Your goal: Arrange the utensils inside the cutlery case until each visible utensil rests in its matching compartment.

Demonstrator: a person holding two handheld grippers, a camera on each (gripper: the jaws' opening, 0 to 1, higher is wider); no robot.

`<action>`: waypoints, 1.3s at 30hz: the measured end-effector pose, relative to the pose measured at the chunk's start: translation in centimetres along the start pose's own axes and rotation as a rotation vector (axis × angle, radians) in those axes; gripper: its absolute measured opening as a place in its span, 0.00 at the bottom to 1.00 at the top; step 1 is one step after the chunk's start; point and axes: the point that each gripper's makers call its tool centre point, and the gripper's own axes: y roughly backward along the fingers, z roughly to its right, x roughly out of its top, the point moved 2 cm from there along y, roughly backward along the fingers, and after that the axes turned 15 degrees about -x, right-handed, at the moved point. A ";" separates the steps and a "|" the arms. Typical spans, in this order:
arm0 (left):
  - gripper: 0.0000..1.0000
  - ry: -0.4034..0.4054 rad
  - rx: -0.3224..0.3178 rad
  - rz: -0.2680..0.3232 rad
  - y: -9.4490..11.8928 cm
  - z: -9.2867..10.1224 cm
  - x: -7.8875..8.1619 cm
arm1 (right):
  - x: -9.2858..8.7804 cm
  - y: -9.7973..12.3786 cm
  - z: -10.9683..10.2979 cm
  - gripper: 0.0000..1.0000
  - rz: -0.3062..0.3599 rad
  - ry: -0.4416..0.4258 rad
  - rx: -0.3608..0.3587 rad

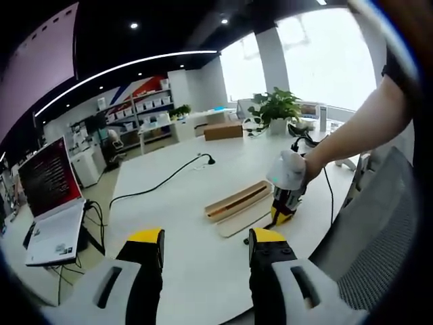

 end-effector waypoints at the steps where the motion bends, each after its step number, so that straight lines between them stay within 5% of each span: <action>1: 0.51 0.000 0.000 0.000 0.0 0.0 0.0 | 0.0 0.0 0.0 0.01 0.001 0.004 -0.002; 39: 0.51 -0.011 -0.004 0.009 0.2 0.1 0.2 | -0.8 2.6 1.0 0.00 -0.030 0.098 -0.038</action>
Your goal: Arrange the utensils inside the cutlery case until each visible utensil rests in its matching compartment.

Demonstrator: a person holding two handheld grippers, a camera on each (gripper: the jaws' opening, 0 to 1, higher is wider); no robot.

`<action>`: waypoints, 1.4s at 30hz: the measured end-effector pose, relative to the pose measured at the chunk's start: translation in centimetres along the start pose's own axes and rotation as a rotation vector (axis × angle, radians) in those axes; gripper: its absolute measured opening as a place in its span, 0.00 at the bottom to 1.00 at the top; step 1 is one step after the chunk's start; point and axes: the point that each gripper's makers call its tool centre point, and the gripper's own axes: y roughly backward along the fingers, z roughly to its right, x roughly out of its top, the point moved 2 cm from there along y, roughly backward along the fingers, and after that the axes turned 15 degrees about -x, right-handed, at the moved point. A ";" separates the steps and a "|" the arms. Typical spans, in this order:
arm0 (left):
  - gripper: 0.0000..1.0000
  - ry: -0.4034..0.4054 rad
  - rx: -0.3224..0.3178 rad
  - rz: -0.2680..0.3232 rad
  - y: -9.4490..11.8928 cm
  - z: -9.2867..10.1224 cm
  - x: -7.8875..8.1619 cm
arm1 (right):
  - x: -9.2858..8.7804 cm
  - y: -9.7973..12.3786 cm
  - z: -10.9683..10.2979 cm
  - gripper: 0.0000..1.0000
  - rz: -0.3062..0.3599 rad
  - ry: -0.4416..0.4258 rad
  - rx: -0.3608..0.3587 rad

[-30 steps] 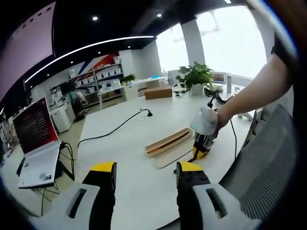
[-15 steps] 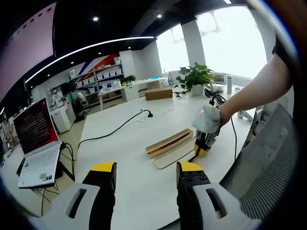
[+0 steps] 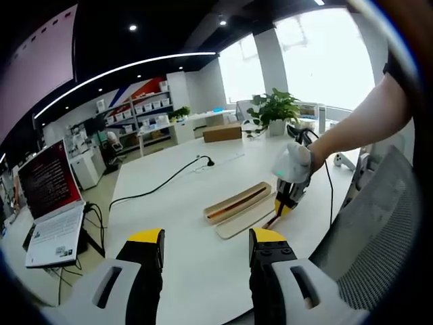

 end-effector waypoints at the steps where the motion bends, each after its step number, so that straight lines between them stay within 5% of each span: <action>1: 0.51 -0.001 -0.002 0.000 0.0 0.0 0.0 | 0.0 0.1 0.1 0.00 0.000 0.001 -0.001; 15: 0.48 -0.037 -0.018 -0.008 -0.2 0.5 0.1 | -0.7 1.6 3.4 0.01 0.011 -0.047 -0.077; 42: 0.44 -0.027 -0.048 -0.003 -0.4 0.9 0.1 | -0.8 2.1 6.7 0.01 0.037 0.015 -0.299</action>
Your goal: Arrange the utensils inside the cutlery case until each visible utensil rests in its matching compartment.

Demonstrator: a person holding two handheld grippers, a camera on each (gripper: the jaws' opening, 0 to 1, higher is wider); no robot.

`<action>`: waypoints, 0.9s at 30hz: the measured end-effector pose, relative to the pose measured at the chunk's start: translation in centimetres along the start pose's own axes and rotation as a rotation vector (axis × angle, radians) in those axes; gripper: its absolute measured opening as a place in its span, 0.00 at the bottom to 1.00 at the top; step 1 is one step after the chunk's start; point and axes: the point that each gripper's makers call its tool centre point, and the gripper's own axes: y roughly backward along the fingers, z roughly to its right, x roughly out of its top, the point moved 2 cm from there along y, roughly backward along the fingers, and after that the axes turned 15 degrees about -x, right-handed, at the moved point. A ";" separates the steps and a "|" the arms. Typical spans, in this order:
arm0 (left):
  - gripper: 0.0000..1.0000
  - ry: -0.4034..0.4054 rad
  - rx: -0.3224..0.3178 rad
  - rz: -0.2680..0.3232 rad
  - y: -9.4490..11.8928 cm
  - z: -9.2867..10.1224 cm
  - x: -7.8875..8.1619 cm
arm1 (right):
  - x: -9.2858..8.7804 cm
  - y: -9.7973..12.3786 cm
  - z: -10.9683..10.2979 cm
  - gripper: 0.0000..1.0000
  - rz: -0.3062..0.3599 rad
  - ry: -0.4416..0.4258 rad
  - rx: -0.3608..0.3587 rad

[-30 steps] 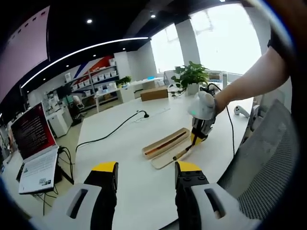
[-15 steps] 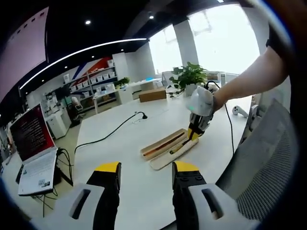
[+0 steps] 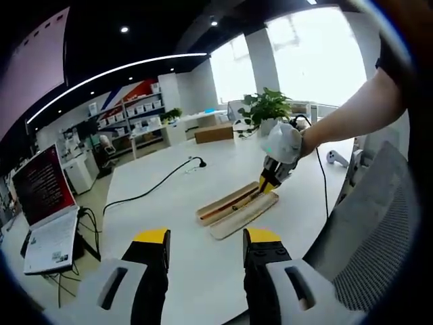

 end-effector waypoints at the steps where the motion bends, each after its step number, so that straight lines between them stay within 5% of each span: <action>1: 0.44 0.000 0.000 -0.001 0.0 0.0 0.0 | 0.1 0.0 0.1 0.01 0.003 0.001 -0.007; 27: 0.45 0.008 -0.013 -0.025 -0.3 0.0 -0.6 | 2.1 -2.3 2.8 0.01 0.049 0.041 -0.113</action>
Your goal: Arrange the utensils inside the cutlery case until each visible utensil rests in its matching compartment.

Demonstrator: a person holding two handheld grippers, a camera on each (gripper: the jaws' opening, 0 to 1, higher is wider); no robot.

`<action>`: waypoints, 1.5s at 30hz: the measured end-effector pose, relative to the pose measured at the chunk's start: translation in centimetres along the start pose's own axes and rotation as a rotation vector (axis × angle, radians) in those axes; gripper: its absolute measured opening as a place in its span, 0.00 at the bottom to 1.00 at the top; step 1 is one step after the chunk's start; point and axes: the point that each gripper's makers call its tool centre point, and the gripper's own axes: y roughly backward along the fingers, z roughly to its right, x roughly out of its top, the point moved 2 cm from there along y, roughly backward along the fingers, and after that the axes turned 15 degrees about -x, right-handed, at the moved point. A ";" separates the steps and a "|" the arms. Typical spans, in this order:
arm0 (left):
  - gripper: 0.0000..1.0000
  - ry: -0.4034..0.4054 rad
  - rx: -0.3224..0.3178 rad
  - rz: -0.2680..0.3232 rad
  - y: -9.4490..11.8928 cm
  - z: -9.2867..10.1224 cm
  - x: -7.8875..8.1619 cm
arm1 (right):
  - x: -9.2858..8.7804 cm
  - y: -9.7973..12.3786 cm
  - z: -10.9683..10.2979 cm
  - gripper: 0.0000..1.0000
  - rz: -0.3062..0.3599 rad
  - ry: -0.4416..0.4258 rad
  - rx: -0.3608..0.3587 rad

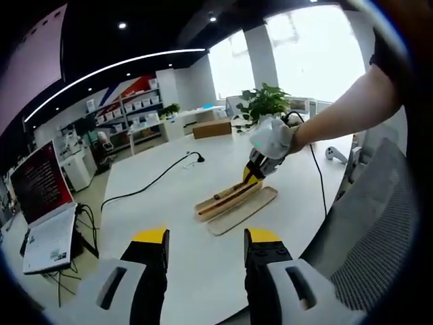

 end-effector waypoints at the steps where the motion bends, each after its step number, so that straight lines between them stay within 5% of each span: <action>1: 0.45 0.002 0.001 0.001 0.0 0.0 0.0 | 0.0 -0.1 0.1 0.01 -0.002 -0.001 -0.003; 19: 0.46 0.030 0.001 -0.001 -0.1 -0.3 -0.3 | 1.1 -3.2 0.2 0.01 -0.011 0.014 -0.063; 45: 0.46 0.038 -0.009 -0.039 -0.4 -0.4 -0.9 | 1.6 -6.8 -1.6 0.01 0.002 0.060 0.100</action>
